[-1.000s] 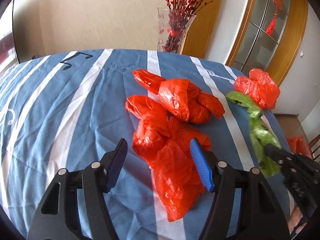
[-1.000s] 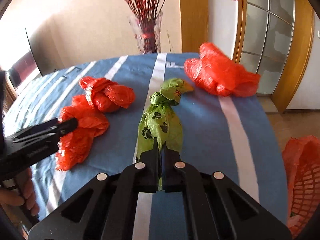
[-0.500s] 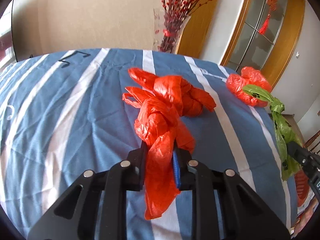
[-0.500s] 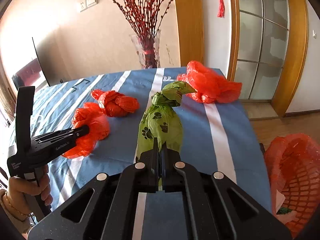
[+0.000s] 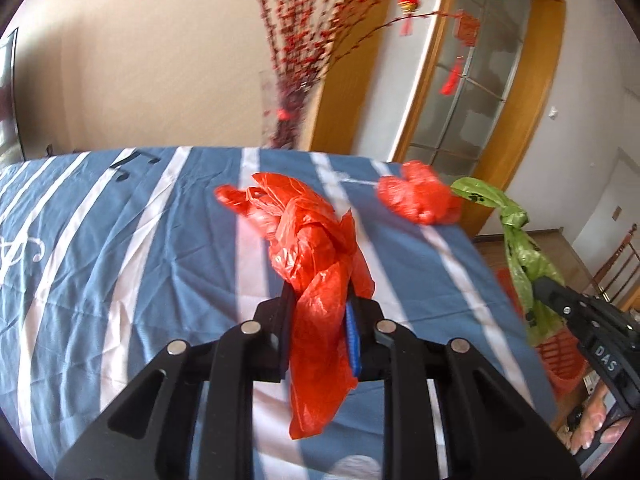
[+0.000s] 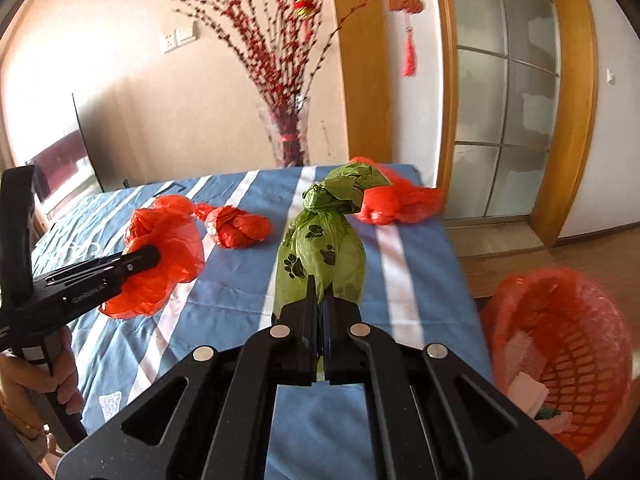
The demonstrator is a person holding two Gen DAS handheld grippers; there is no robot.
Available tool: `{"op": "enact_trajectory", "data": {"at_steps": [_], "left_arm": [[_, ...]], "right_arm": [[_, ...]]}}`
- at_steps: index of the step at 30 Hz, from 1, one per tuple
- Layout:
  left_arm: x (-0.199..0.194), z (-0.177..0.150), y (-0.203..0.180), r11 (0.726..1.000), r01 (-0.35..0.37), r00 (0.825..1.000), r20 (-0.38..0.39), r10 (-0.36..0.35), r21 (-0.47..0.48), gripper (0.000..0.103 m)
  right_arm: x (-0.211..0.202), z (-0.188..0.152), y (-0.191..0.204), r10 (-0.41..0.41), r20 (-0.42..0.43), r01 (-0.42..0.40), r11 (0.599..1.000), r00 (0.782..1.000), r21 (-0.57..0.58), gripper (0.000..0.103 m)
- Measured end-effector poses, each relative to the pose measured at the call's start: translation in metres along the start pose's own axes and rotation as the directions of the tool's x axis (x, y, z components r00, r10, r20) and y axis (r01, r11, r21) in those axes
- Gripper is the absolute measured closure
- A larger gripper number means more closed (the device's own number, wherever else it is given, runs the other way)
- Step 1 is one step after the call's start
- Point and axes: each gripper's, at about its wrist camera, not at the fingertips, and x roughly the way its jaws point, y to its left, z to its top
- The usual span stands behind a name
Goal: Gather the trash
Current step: 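Carry the green bag and red bag in both tools over the basket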
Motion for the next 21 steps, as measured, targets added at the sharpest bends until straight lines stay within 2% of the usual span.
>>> {"op": "enact_trajectory", "data": {"at_steps": [11, 21], "left_arm": [[-0.013, -0.004, -0.073, 0.99, 0.105, 0.994, 0.013, -0.106, 0.091, 0.081], [-0.012, -0.012, -0.129, 0.971, 0.191, 0.981, -0.013, -0.191, 0.146, 0.081]], "right_arm": [[-0.042, -0.008, -0.055, -0.103, 0.055, 0.098, 0.99, 0.993, 0.097, 0.101], [-0.07, -0.024, -0.1, -0.178, 0.078, 0.162, 0.971, 0.981, 0.174, 0.101]]}}
